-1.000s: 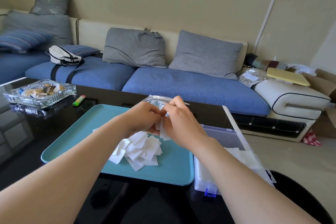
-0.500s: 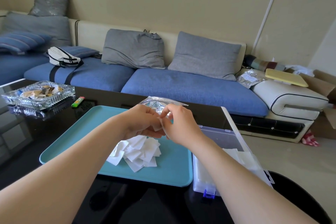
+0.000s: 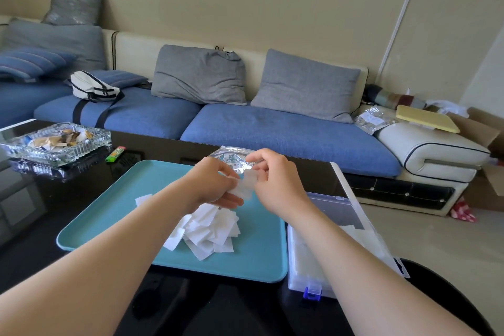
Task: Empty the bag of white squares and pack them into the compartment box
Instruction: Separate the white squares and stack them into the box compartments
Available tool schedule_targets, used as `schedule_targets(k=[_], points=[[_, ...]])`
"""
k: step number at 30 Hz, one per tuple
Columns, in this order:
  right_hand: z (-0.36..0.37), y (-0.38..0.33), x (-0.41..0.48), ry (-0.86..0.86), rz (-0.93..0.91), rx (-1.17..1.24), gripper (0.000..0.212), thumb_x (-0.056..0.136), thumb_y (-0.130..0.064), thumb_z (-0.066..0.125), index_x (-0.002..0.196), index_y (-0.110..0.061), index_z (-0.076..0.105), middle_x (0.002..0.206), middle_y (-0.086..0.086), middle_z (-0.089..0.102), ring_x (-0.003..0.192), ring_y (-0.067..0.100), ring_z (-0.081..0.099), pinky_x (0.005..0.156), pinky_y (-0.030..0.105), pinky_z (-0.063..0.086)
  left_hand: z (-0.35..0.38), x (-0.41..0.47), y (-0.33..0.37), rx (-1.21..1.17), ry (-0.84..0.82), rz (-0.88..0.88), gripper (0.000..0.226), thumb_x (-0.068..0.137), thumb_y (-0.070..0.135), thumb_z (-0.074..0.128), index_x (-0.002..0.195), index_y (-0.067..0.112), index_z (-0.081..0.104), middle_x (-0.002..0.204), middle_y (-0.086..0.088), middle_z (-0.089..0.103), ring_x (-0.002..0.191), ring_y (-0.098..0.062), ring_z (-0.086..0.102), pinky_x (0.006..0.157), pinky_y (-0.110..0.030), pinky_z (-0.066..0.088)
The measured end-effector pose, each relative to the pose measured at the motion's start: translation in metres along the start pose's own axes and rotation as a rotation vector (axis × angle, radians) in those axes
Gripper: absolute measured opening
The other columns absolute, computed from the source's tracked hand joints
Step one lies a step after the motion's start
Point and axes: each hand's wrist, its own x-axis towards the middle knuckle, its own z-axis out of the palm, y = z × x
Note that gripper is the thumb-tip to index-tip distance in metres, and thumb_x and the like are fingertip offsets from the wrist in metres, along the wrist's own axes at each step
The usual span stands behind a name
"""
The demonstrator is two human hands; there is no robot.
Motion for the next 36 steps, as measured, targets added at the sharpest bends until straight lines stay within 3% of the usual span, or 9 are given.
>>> schedule_targets(k=[3, 10, 13, 18, 22, 27, 30, 34, 36], points=[[0.001, -0.006, -0.002, 0.010, -0.067, 0.017, 0.036, 0.091, 0.001, 0.057, 0.117, -0.018, 0.073, 0.099, -0.003, 0.070, 0.093, 0.012, 0.066, 0.070, 0.011, 0.049, 0.002, -0.001, 0.002, -0.020, -0.018, 0.025, 0.014, 0.105, 0.006, 0.056, 0.112, 0.002, 0.066, 0.089, -0.023, 0.078, 0.079, -0.031, 0.080, 0.063, -0.032, 0.064], [0.003, -0.002, 0.001, 0.062, -0.119, 0.022, 0.027, 0.091, -0.003, 0.067, 0.109, -0.020, 0.077, 0.100, -0.005, 0.073, 0.090, 0.002, 0.064, 0.073, 0.006, 0.045, 0.004, 0.000, 0.007, -0.151, -0.086, 0.053, 0.029, 0.107, 0.009, 0.047, 0.111, -0.001, 0.074, 0.103, -0.020, 0.078, 0.095, -0.035, 0.078, 0.078, -0.039, 0.065], [0.003, 0.003, 0.004, 0.102, -0.114, 0.041, 0.028, 0.090, 0.000, 0.066, 0.106, -0.018, 0.080, 0.099, -0.007, 0.077, 0.093, 0.002, 0.071, 0.084, 0.017, 0.056, 0.005, -0.001, 0.006, -0.181, -0.126, 0.082, 0.028, 0.106, 0.021, 0.061, 0.112, -0.003, 0.074, 0.106, -0.020, 0.078, 0.096, -0.032, 0.077, 0.079, -0.034, 0.064], [0.003, 0.007, 0.003, 0.052, -0.192, -0.162, 0.034, 0.090, -0.024, 0.069, 0.123, -0.023, 0.075, 0.118, -0.007, 0.076, 0.113, 0.017, 0.066, 0.101, 0.039, 0.053, 0.003, 0.004, 0.003, -0.149, -0.052, 0.085, 0.017, 0.101, 0.002, 0.059, 0.108, -0.002, 0.075, 0.101, -0.020, 0.076, 0.085, -0.024, 0.075, 0.081, -0.036, 0.064], [0.006, 0.007, -0.002, -0.074, -0.218, -0.368, 0.045, 0.081, -0.044, 0.070, 0.124, -0.030, 0.067, 0.113, -0.007, 0.073, 0.102, 0.025, 0.064, 0.088, 0.044, 0.056, 0.003, 0.003, 0.005, -0.117, -0.016, 0.054, 0.024, 0.099, 0.002, 0.054, 0.110, 0.006, 0.075, 0.103, -0.013, 0.078, 0.084, -0.023, 0.076, 0.078, -0.035, 0.063], [0.006, 0.009, 0.004, -0.050, -0.249, -0.264, 0.034, 0.084, -0.036, 0.076, 0.117, -0.031, 0.072, 0.100, -0.010, 0.076, 0.090, 0.019, 0.067, 0.076, 0.042, 0.058, 0.004, 0.001, 0.007, -0.172, -0.093, 0.005, 0.011, 0.098, 0.009, 0.064, 0.105, 0.008, 0.073, 0.098, -0.008, 0.080, 0.095, -0.026, 0.076, 0.094, -0.042, 0.059], [0.004, 0.006, 0.002, -0.076, -0.238, -0.214, 0.044, 0.073, -0.048, 0.082, 0.113, -0.032, 0.073, 0.098, -0.013, 0.075, 0.089, 0.014, 0.067, 0.077, 0.039, 0.058, 0.005, 0.001, 0.009, -0.208, -0.113, -0.010, 0.004, 0.097, 0.008, 0.067, 0.098, 0.006, 0.070, 0.087, -0.007, 0.077, 0.085, -0.026, 0.074, 0.084, -0.041, 0.062], [0.005, 0.006, 0.003, -0.035, -0.215, -0.289, 0.026, 0.077, -0.049, 0.076, 0.094, -0.029, 0.073, 0.081, -0.009, 0.072, 0.076, 0.017, 0.063, 0.068, 0.043, 0.056, 0.005, 0.002, 0.007, -0.209, -0.097, -0.019, 0.010, 0.097, 0.008, 0.067, 0.087, 0.009, 0.069, 0.079, -0.004, 0.074, 0.080, -0.025, 0.072, 0.096, -0.050, 0.061], [0.004, 0.006, 0.004, -0.036, -0.213, -0.270, 0.023, 0.081, -0.048, 0.078, 0.091, -0.028, 0.073, 0.078, -0.008, 0.071, 0.074, 0.016, 0.062, 0.069, 0.043, 0.055, 0.004, 0.000, 0.008, -0.232, -0.112, -0.032, 0.006, 0.096, 0.010, 0.068, 0.094, 0.007, 0.073, 0.084, -0.005, 0.075, 0.081, -0.025, 0.073, 0.097, -0.053, 0.059]])
